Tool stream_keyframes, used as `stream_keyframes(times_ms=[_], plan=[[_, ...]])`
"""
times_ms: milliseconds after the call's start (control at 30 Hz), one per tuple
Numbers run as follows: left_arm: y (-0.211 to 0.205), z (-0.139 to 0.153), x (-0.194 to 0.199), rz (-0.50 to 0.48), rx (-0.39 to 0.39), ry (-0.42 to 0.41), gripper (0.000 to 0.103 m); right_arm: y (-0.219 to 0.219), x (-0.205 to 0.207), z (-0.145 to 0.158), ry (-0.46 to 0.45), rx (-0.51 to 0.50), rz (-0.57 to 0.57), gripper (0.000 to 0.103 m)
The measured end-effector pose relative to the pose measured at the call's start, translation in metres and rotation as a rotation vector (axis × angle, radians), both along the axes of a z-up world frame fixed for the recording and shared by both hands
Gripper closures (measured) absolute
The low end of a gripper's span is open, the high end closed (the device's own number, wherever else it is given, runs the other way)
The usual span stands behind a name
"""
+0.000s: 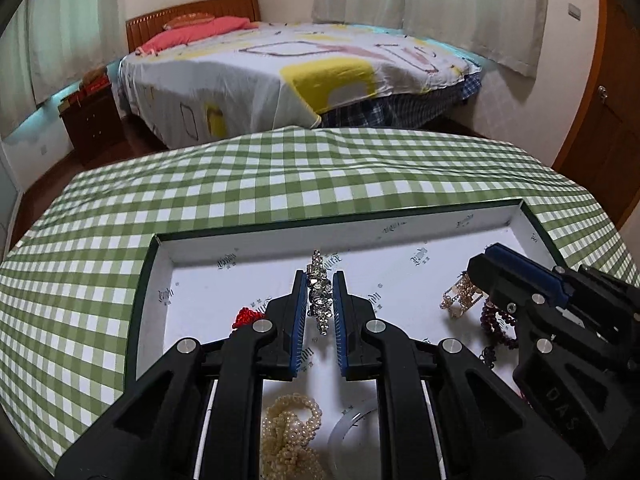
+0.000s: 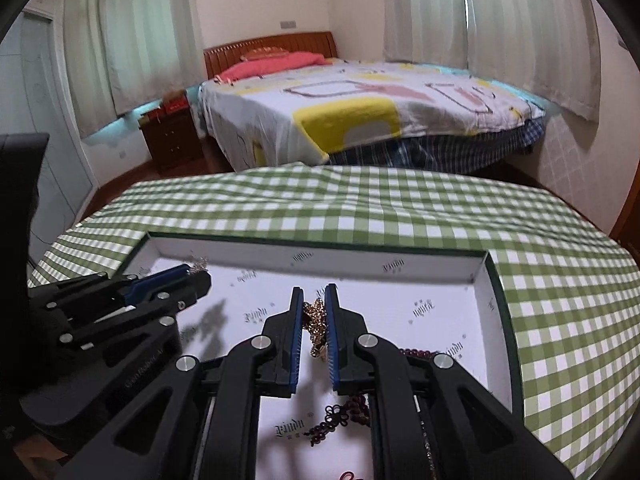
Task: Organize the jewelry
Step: 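Carry both brooches over the green box and lower them inside, then open both grippers to release the brooches in the box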
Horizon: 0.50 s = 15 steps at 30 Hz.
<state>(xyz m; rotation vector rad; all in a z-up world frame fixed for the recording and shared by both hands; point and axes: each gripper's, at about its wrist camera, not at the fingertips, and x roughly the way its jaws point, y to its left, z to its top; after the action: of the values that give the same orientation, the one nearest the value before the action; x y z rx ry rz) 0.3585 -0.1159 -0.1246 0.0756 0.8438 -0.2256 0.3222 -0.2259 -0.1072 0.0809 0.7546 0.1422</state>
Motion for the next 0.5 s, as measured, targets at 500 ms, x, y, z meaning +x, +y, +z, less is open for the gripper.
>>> stream_keyframes(times_ms=[500], plan=[[-0.0095, -0.0058, 0.0093, -0.022, 0.041, 0.049, 0.09, -0.0007, 0.0071, -0.0091, 0.072, -0.018, 0.0, 0.091]])
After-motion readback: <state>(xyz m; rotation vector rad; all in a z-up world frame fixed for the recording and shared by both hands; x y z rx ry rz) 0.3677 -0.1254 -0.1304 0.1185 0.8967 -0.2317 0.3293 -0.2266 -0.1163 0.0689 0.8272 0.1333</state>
